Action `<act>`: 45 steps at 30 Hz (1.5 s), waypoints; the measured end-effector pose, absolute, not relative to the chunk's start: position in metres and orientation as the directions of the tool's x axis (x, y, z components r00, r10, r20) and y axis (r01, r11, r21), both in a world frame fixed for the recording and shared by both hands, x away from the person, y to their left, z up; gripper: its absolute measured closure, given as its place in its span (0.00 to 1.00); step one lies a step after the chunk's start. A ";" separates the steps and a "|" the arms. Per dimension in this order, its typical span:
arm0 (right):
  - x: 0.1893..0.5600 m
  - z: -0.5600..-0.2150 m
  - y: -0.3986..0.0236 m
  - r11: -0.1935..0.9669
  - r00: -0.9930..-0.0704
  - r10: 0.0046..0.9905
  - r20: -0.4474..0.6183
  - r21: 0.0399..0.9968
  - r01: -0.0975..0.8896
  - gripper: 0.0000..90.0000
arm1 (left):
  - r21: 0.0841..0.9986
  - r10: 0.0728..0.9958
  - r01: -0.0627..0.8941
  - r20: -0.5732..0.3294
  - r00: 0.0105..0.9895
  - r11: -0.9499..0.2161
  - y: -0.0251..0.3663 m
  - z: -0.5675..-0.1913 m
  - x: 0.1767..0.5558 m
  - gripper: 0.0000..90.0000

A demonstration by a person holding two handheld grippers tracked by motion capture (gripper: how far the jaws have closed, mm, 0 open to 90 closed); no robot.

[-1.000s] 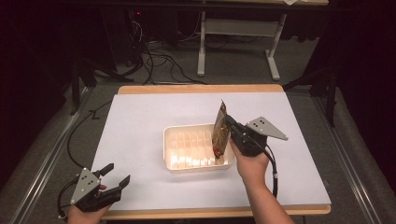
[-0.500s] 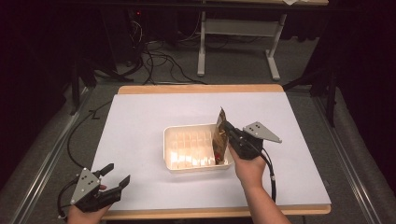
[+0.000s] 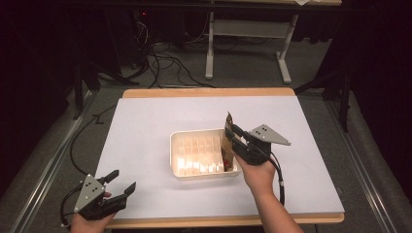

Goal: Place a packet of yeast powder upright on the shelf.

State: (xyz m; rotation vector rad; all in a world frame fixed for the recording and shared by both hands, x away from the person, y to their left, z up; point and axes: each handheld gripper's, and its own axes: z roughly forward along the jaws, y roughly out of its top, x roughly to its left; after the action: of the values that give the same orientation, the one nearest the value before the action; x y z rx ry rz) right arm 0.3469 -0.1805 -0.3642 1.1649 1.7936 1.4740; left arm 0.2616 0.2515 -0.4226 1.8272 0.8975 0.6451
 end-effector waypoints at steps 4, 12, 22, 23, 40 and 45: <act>0.345 -0.358 -0.180 0.046 -0.504 0.858 0.102 0.961 0.272 0.58 | 0.917 0.807 0.299 0.041 0.589 -0.264 0.252 -0.423 0.262 0.34; 0.339 -0.353 -0.185 0.074 -0.536 0.840 0.084 0.961 0.266 0.25 | 0.917 0.809 0.304 0.034 0.586 -0.258 0.253 -0.423 0.261 0.34; 0.317 -0.353 -0.222 0.045 -0.537 0.836 0.110 0.963 0.267 0.18 | 0.913 0.810 0.312 0.033 0.586 -0.263 0.252 -0.424 0.262 0.33; 0.314 -0.355 -0.229 0.041 -0.532 0.839 0.115 0.961 0.273 0.18 | 0.913 0.811 0.313 0.033 0.585 -0.263 0.252 -0.425 0.262 0.33; 0.268 -0.423 -0.320 0.055 -0.372 0.926 0.070 0.947 0.315 0.18 | 0.898 0.803 0.332 0.037 0.595 -0.288 0.244 -0.430 0.264 0.33; 0.273 -0.437 -0.316 0.094 -0.397 0.915 0.068 0.922 0.375 0.18 | 0.874 0.780 0.344 0.061 0.623 -0.343 0.232 -0.434 0.265 0.33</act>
State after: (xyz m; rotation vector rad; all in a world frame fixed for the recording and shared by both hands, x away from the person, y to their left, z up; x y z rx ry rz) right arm 0.2728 -0.3162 -0.4370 1.2635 1.8330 1.2873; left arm 0.2646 0.2323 -0.4340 1.9370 0.8895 0.6050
